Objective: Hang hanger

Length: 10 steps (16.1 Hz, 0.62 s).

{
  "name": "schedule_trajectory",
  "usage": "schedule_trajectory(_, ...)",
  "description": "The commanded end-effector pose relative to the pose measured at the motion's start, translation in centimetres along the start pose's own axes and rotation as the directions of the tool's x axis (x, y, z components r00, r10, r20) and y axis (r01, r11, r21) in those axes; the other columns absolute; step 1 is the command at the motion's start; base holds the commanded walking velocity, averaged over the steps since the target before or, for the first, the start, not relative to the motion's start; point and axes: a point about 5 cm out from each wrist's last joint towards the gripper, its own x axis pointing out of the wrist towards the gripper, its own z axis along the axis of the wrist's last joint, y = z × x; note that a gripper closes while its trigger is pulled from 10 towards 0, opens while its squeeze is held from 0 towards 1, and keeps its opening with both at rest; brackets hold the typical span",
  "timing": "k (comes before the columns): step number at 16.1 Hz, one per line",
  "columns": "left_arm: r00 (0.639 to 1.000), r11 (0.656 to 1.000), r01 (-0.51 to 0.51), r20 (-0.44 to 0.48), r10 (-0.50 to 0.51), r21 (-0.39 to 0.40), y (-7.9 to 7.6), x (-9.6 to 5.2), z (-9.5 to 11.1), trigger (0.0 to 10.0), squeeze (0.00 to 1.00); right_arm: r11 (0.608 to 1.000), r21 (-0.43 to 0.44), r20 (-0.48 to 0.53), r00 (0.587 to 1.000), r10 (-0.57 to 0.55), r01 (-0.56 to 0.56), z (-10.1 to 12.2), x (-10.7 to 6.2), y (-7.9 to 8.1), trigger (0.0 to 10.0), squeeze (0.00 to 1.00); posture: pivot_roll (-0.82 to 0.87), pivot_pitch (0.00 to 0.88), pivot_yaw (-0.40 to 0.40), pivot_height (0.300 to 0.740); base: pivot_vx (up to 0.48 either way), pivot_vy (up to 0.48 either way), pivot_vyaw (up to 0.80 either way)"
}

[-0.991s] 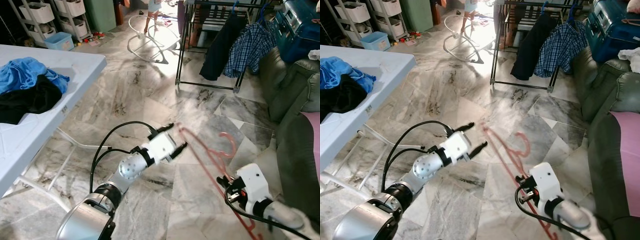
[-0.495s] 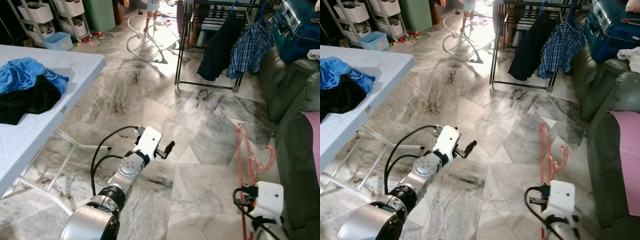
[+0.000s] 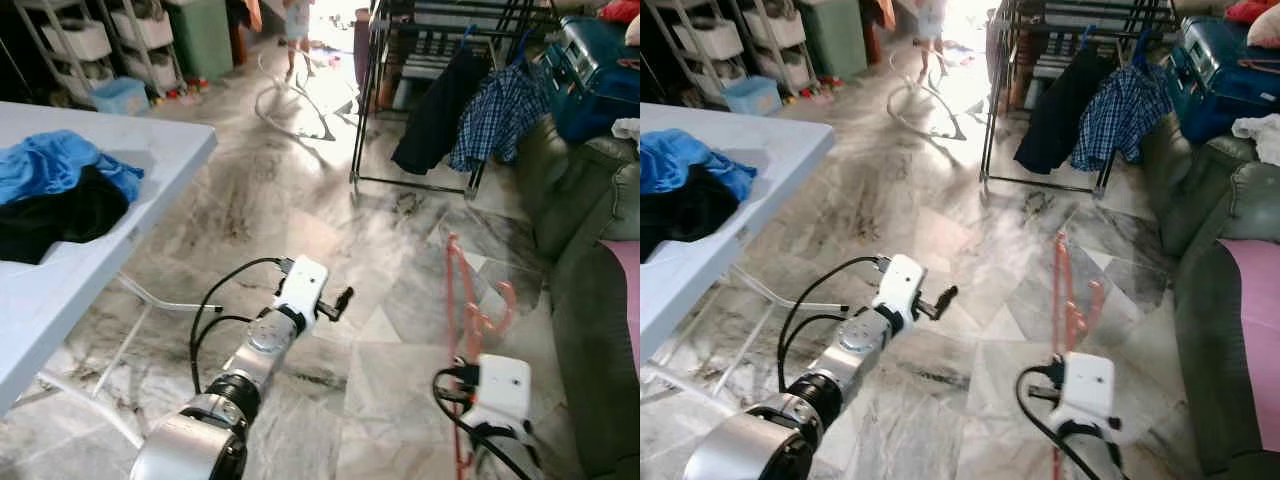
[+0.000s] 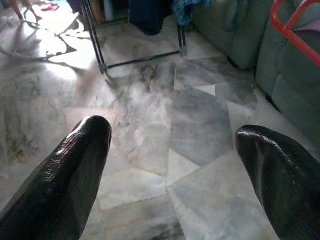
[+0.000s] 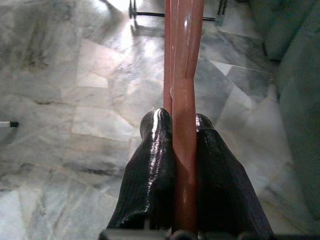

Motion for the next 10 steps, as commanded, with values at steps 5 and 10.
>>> schedule_trajectory(5,1.000,1.000,0.007,0.010,-0.007,-0.019,-0.6,0.3,0.4,10.0,0.00,1.000,-0.025,0.012,1.000,0.009,-0.008,0.1,0.1,-0.2,10.0,0.00,-0.15,0.000,0.011,0.740,0.452,0.000,0.00)
schedule_trajectory(10,0.996,0.996,-0.090,0.021,0.090,-0.006,0.5,0.3,0.7,10.0,0.00,1.000,-0.016,0.058,0.998,-0.001,0.002,0.6,0.1,-0.1,10.0,0.00,-0.15,0.000,0.006,0.740,0.446,0.000,0.00)
